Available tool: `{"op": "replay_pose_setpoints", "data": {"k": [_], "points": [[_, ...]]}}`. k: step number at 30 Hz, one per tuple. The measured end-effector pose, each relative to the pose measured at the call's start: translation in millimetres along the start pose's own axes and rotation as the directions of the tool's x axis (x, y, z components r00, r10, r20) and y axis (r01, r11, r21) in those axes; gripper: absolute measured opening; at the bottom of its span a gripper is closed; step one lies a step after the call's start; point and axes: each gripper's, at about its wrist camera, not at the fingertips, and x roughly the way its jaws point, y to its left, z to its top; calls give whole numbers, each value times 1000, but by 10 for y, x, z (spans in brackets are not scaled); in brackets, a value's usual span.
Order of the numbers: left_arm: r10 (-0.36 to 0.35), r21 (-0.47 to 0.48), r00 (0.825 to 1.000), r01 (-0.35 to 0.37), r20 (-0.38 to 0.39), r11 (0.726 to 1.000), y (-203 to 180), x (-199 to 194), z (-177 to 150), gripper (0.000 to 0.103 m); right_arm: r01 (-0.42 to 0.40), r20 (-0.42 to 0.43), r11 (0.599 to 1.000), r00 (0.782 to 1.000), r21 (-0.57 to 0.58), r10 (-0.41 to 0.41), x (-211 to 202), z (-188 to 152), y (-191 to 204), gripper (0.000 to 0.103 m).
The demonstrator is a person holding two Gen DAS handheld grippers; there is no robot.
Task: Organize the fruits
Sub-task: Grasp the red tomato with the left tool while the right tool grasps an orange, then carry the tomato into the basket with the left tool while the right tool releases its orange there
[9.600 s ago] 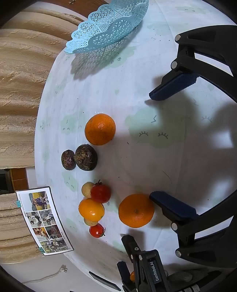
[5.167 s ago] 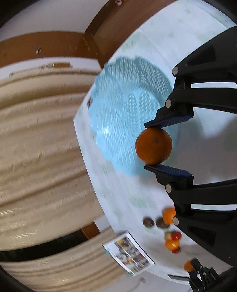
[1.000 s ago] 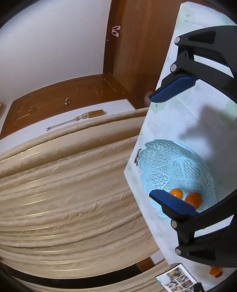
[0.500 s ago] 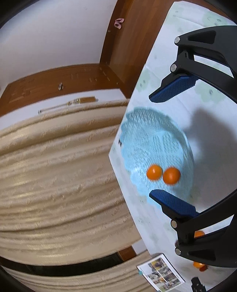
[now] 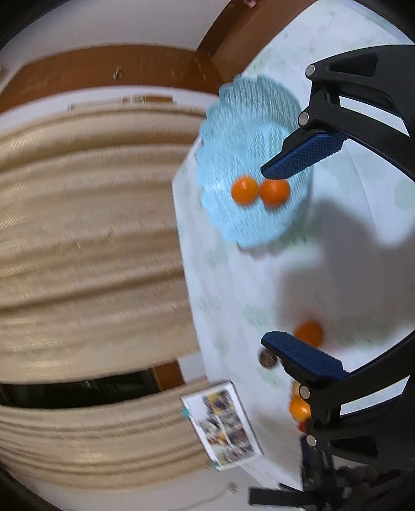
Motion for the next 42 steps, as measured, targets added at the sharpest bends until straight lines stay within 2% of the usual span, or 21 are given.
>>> {"op": "replay_pose_setpoints", "data": {"k": [7,11,13,15,23,30,33,39,41,42], "points": [[4,29,1000,-4,-5,1000,33,122,51,40,-118,-123,992,986,-39,112,263,-78,307,97],[-3,41,1000,3,3,999,21,156,71,36,-155,-179,987,973,-42,146,380,-146,399,97],[-6,38,1000,6,6,999,23,151,66,28,-165,-208,985,966,-49,152,451,-184,435,96],[-12,32,1000,12,5,999,29,143,63,27,-170,-234,984,960,-59,152,515,-204,467,94],[-10,19,1000,9,23,1000,-10,42,42,27,-186,-353,976,926,-110,137,843,-265,670,70],[32,25,998,-33,56,999,-41,-68,40,27,-201,-413,973,900,-115,137,1143,-277,772,62],[48,34,996,-50,69,998,-56,-104,41,27,-199,-439,974,888,-106,133,1243,-301,780,55],[88,41,991,-92,96,995,-76,-172,38,27,-184,-441,972,891,-146,103,1264,-329,847,50],[94,42,990,-99,102,994,-74,-186,41,27,-192,-439,970,892,-148,110,1242,-335,869,41],[100,43,989,-105,106,993,-77,-196,43,27,-190,-438,970,893,-149,108,1231,-334,877,41]]}}
